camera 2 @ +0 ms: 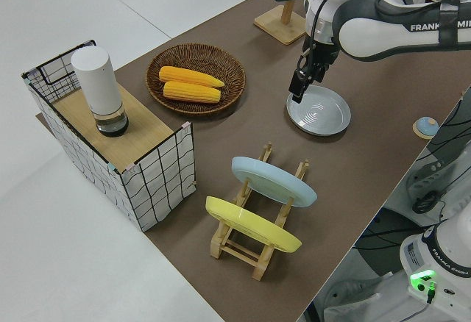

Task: Pick gray plate from table and place it on lower plate rack with left arm
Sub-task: 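Move the left gripper toward the rim of the gray plate, then close the left gripper on the gray plate's rim nearest it, then lift the gray plate with the left gripper toward the wooden rack, then lower the gray plate upright into the rack's lower slot with left gripper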

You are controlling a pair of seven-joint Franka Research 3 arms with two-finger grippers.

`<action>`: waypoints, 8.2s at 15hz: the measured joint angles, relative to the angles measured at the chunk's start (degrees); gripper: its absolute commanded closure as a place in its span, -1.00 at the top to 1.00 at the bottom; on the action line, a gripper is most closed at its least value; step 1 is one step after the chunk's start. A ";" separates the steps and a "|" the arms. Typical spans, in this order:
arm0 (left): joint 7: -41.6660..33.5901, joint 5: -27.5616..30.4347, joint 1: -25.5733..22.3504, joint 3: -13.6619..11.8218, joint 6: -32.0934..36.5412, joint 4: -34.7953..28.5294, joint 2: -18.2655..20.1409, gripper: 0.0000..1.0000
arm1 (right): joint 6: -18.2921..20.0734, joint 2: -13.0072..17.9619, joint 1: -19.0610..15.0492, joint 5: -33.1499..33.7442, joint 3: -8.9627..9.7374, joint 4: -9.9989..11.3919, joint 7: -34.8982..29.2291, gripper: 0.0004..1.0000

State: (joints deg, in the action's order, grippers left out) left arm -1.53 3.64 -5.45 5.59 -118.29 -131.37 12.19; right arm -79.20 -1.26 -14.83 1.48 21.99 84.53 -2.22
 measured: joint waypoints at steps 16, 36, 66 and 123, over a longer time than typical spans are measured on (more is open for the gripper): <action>0.27 0.60 0.75 0.35 -19.42 -14.47 -5.09 0.99 | 0.00 0.00 0.00 0.00 0.00 0.00 0.00 0.97; 2.01 0.89 1.56 0.48 -21.02 -14.27 -6.73 -1.00 | 0.00 0.00 0.00 0.00 0.00 0.00 0.00 0.97; 2.40 -1.39 1.30 -0.50 23.77 20.27 -5.41 -1.00 | 0.00 0.00 0.00 0.00 0.00 0.00 0.00 0.97; 31.33 -50.21 2.92 6.37 37.85 11.08 -16.72 0.93 | 0.00 0.00 0.00 0.00 0.00 0.00 0.00 0.97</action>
State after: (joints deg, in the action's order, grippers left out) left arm 29.80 -46.57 -2.52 11.96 -80.44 -120.29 -4.53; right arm -79.20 -1.26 -14.83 1.48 21.99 84.53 -2.22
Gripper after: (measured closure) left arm 0.141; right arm 0.013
